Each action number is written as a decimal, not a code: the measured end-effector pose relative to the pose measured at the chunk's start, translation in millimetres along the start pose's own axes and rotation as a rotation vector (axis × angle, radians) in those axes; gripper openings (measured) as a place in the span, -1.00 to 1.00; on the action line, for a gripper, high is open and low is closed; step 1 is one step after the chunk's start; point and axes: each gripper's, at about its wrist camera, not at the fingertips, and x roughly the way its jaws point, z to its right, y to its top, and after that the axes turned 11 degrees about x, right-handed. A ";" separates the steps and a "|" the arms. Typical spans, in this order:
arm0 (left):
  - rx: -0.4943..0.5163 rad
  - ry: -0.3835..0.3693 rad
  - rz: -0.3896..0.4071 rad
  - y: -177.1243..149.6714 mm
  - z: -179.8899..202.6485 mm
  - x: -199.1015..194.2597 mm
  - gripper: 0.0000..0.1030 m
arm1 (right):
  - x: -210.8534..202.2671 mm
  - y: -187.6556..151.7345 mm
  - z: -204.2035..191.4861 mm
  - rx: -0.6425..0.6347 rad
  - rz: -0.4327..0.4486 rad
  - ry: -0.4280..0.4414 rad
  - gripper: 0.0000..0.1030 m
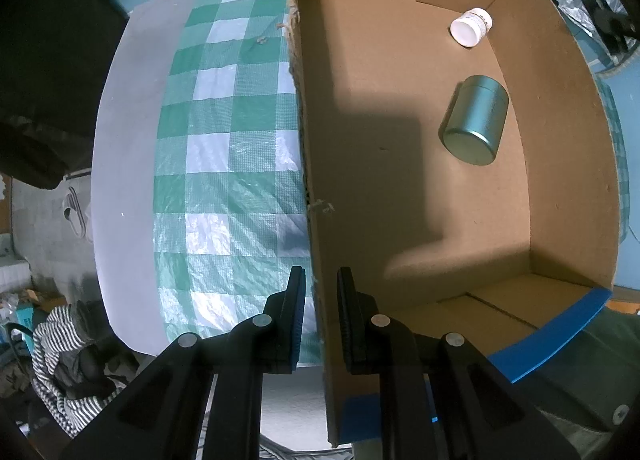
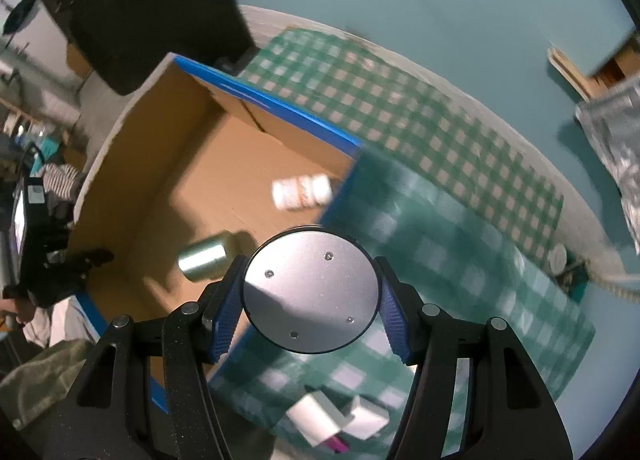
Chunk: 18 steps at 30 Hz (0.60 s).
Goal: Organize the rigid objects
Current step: 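Carry the white disc with the right gripper into the box and release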
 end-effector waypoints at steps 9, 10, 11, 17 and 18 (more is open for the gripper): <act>0.016 0.004 0.011 1.1 6.0 -1.9 -0.70 | 26.0 17.7 -37.8 -0.083 -0.032 0.016 0.20; 0.017 0.006 0.012 1.5 6.2 -2.3 -0.70 | 28.6 18.4 -40.0 -0.087 -0.036 0.019 0.20; 0.016 0.006 0.012 2.0 6.2 -2.3 -0.69 | 31.6 19.1 -41.9 -0.089 -0.042 0.022 0.20; 0.014 0.002 0.011 4.2 2.0 -2.5 -0.70 | 51.1 20.2 -55.0 -0.116 -0.069 0.008 0.20; 0.012 0.001 0.010 4.1 1.2 -2.3 -0.70 | 53.0 20.1 -56.0 -0.120 -0.072 0.004 0.20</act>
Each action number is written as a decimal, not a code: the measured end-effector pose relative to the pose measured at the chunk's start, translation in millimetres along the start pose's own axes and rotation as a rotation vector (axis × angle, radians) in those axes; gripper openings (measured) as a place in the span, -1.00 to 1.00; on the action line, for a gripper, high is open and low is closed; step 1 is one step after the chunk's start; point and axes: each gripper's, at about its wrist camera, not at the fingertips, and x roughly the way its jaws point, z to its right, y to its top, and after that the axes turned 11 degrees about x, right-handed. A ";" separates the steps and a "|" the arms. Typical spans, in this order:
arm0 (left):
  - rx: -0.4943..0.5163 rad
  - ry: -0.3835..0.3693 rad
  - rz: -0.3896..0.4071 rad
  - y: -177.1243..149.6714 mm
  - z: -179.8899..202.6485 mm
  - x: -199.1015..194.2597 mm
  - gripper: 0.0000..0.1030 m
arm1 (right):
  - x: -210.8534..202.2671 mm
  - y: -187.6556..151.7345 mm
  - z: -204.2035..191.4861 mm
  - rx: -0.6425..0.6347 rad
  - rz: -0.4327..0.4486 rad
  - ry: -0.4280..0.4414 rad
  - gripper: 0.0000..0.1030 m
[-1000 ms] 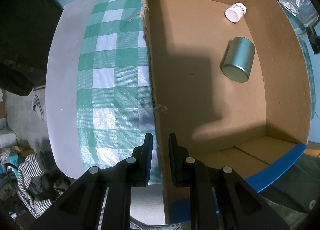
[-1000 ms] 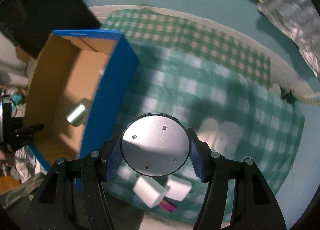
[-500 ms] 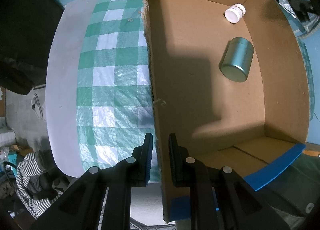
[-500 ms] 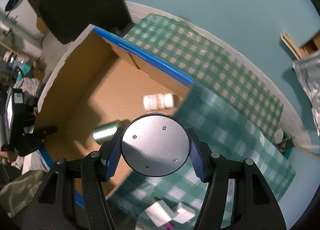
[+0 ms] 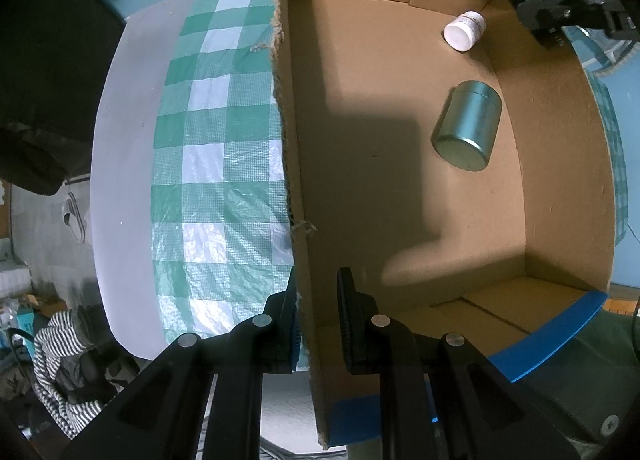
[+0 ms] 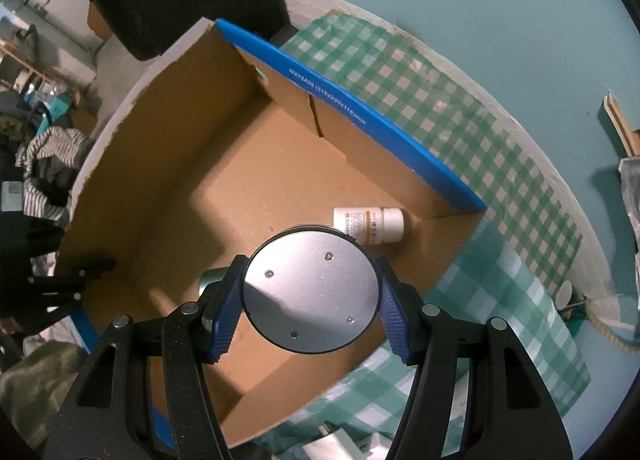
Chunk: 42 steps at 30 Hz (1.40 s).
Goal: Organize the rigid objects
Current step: 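Carry the white disc with the right gripper into the box and release, then move the right gripper back to the octagonal white PASA device and grasp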
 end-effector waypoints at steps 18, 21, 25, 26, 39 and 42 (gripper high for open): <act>-0.002 -0.001 -0.005 -0.9 -3.9 2.1 -0.70 | 22.3 -6.2 -6.6 -0.022 -0.037 -0.040 0.20; -0.004 -0.001 -0.007 -0.7 -5.4 3.7 -0.70 | 22.0 -5.6 -5.3 -0.020 -0.042 -0.040 0.21; -0.002 -0.001 -0.007 -0.4 -4.7 4.1 -0.69 | 14.7 -4.7 -3.9 -0.013 -0.026 -0.034 0.21; -0.001 0.000 -0.007 -0.4 -4.8 4.0 -0.70 | 12.9 -4.2 -3.0 -0.011 -0.022 -0.034 0.21; -0.002 0.005 -0.004 1.6 -5.5 2.4 -0.70 | -34.3 -13.9 8.3 0.013 0.058 -0.032 0.26; -0.003 0.006 -0.005 2.2 -4.4 2.1 -0.70 | -43.2 -21.3 19.3 0.038 0.075 -0.027 0.32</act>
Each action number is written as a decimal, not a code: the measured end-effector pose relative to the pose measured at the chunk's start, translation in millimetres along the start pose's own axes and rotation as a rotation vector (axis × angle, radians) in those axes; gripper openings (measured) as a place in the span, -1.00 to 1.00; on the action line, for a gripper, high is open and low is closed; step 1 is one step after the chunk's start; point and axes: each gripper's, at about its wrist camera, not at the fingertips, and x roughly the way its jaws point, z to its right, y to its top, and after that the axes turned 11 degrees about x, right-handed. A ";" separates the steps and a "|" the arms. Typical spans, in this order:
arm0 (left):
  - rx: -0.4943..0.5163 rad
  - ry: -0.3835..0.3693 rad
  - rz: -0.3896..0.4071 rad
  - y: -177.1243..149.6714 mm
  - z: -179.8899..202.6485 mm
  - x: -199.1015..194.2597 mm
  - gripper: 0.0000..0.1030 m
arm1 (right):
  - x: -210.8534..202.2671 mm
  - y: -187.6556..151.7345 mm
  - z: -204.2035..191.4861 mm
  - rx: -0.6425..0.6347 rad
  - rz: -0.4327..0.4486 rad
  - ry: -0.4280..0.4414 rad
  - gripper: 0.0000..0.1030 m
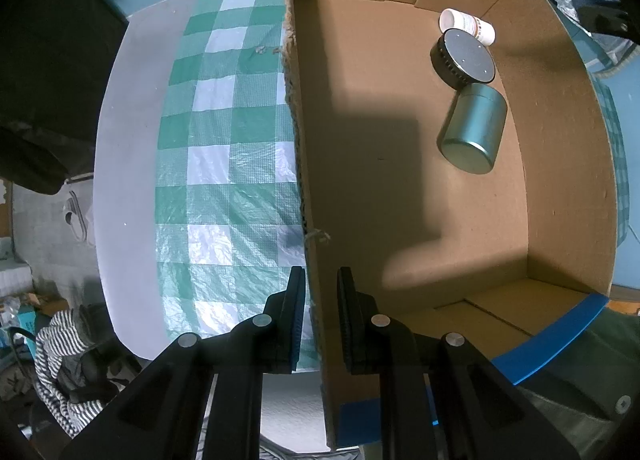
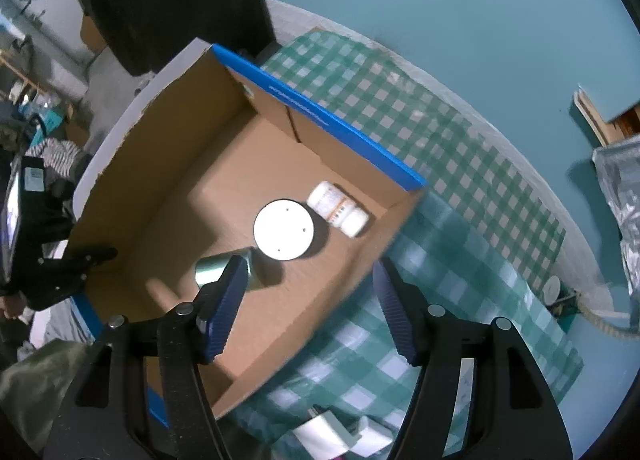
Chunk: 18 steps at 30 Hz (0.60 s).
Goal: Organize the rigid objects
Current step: 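Move the right gripper back to the octagonal white PASA device and grasp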
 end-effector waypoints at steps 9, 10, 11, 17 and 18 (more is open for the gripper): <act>-0.014 -0.002 -0.001 1.1 1.4 0.5 -0.70 | -5.0 -30.1 56.6 0.115 -0.017 -0.032 0.33; -0.016 -0.003 -0.001 0.5 1.5 0.7 -0.70 | -4.8 -34.2 64.7 0.132 -0.022 -0.034 0.33; -0.017 -0.004 -0.002 -0.8 0.7 1.2 -0.70 | -4.2 -37.6 72.0 0.147 -0.026 -0.038 0.33; -0.016 0.004 -0.012 -2.5 4.4 3.5 -0.70 | 2.8 -60.0 127.2 0.274 -0.039 -0.055 0.33; -0.019 0.003 -0.012 -2.5 4.5 3.6 -0.69 | 5.7 -64.0 137.0 0.297 -0.042 -0.061 0.33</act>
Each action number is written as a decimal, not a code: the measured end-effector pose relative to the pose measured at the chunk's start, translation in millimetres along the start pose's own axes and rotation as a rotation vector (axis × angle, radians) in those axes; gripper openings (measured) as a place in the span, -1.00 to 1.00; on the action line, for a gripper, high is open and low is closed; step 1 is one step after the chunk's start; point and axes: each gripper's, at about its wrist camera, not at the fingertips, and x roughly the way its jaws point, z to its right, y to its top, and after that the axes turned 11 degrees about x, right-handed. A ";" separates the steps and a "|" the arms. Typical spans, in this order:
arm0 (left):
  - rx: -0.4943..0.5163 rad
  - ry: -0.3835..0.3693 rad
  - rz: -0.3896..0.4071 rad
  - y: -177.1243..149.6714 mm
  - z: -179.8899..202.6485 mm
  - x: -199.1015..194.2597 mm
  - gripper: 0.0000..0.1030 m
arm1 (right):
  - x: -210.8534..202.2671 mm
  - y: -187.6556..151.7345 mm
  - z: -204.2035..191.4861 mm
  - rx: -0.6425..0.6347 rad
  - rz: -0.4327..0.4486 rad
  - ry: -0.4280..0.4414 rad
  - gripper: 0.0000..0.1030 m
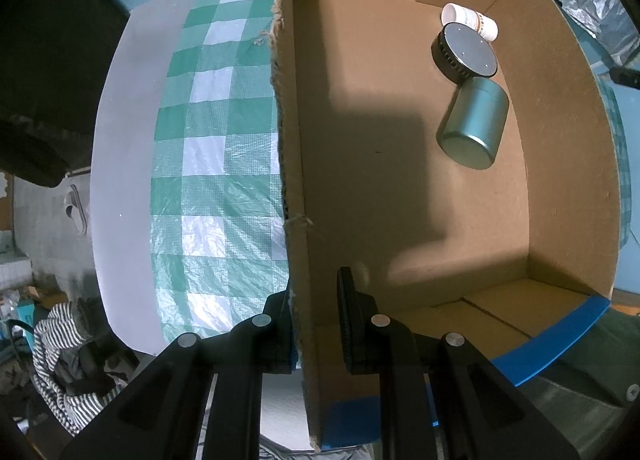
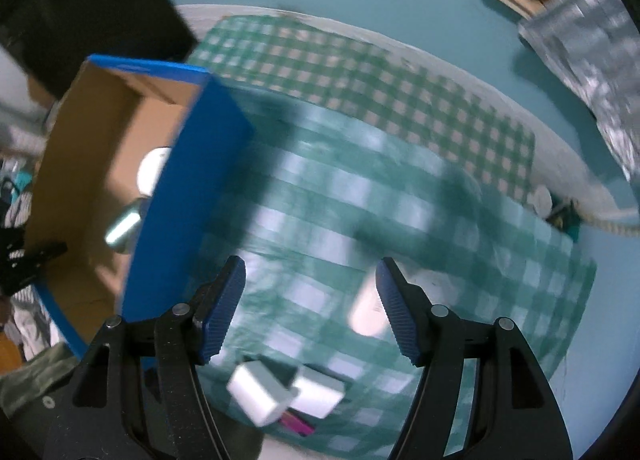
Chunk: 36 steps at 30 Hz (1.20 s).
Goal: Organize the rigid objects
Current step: 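Move the right gripper back to the octagonal white PASA device and grasp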
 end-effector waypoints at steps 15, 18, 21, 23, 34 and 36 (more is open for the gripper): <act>-0.024 0.007 0.004 -0.6 2.2 0.0 -0.69 | 66.0 15.2 119.4 0.311 -0.060 -0.060 0.34; -0.033 0.005 0.003 -1.0 1.8 0.8 -0.69 | 74.5 14.2 126.7 0.337 -0.075 -0.059 0.34; -0.034 0.005 0.001 -2.7 1.0 1.6 -0.69 | 82.6 10.3 127.1 0.325 -0.098 -0.058 0.34; -0.034 0.003 -0.001 -3.3 -0.5 2.1 -0.69 | 87.4 7.1 126.1 0.310 -0.110 -0.076 0.34; -0.020 0.001 -0.012 1.1 -2.0 3.9 -0.70 | 91.3 -11.9 116.8 0.269 -0.127 -0.064 0.34; -0.018 0.001 -0.012 2.2 -2.1 4.2 -0.69 | 91.2 -14.6 118.4 0.257 -0.128 -0.068 0.34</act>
